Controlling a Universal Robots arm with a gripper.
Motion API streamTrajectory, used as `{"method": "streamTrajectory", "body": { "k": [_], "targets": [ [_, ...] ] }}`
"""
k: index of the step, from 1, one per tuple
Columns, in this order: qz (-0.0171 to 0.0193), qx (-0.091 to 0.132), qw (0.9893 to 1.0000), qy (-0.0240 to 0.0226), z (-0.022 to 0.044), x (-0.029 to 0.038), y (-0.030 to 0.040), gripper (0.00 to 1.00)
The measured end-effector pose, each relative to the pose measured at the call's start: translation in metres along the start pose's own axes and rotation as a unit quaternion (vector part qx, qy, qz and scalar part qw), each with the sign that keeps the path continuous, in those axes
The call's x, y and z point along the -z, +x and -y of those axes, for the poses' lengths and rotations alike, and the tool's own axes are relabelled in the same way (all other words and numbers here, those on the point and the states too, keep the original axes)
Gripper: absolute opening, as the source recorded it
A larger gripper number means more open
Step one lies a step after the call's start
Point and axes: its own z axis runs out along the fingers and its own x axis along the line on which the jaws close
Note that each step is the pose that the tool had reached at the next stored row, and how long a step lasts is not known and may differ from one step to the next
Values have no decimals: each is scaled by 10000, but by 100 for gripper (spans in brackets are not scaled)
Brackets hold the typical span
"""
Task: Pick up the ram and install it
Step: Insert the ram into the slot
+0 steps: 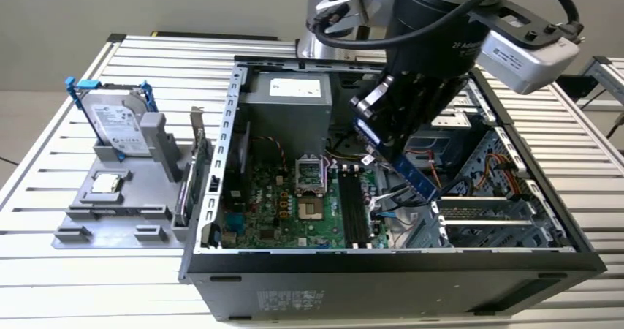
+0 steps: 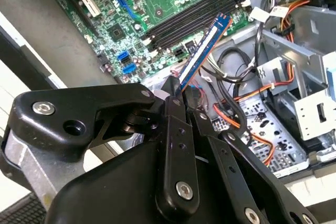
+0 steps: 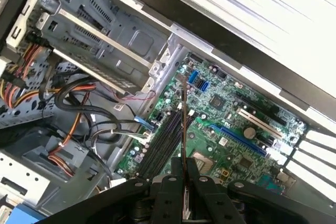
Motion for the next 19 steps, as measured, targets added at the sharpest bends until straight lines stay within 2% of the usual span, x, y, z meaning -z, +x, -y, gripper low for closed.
{"method": "streamTrajectory", "body": {
  "k": [4,9,13,19],
  "targets": [
    [3,-296,9996,2,0,0,0,0],
    [6,-672,9977,4,0,0,0,0],
    [8,-952,9955,6,0,0,0,0],
    [11,-1339,9910,8,0,0,0,0]
  ]
}}
